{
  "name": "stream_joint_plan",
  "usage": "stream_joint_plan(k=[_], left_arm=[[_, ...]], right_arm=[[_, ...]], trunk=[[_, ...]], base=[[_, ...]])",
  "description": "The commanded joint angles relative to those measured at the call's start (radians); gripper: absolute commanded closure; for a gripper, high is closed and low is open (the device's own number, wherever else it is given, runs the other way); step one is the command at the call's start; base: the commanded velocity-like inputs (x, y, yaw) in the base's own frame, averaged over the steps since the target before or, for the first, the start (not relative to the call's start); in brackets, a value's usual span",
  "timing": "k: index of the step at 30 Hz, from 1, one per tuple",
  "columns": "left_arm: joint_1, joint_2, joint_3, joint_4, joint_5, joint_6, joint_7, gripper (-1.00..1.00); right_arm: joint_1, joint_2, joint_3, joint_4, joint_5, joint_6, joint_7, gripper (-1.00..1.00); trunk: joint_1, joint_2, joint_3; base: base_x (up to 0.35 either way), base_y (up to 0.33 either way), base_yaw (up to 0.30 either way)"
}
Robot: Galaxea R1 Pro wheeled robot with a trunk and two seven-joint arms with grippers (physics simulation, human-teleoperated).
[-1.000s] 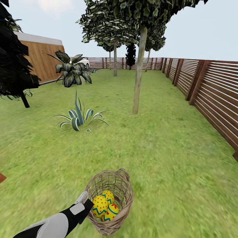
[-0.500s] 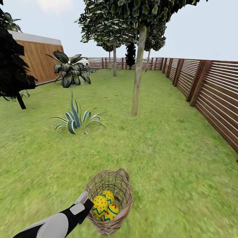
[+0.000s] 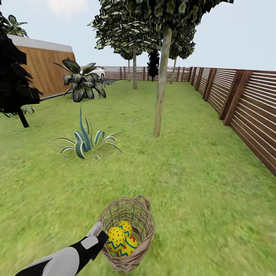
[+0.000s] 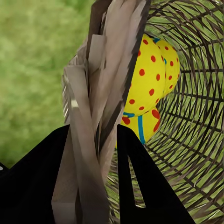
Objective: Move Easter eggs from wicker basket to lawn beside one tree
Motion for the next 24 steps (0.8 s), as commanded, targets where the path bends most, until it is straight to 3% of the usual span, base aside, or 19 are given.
stream_joint_plan(k=[1,24], left_arm=[[-0.001,0.0,0.012,0.0,-0.006,0.002,0.003,1.0],[-0.001,0.0,0.012,0.0,-0.006,0.002,0.003,1.0]], right_arm=[[-0.002,0.0,-0.009,0.005,0.008,-0.005,0.001,-1.0],[-0.002,-0.002,-0.009,0.004,0.008,-0.007,0.001,-1.0]], trunk=[[0.001,-0.002,-0.002],[0.001,-0.002,-0.002]], base=[[0.31,-0.121,0.001],[0.31,-0.121,0.0]])
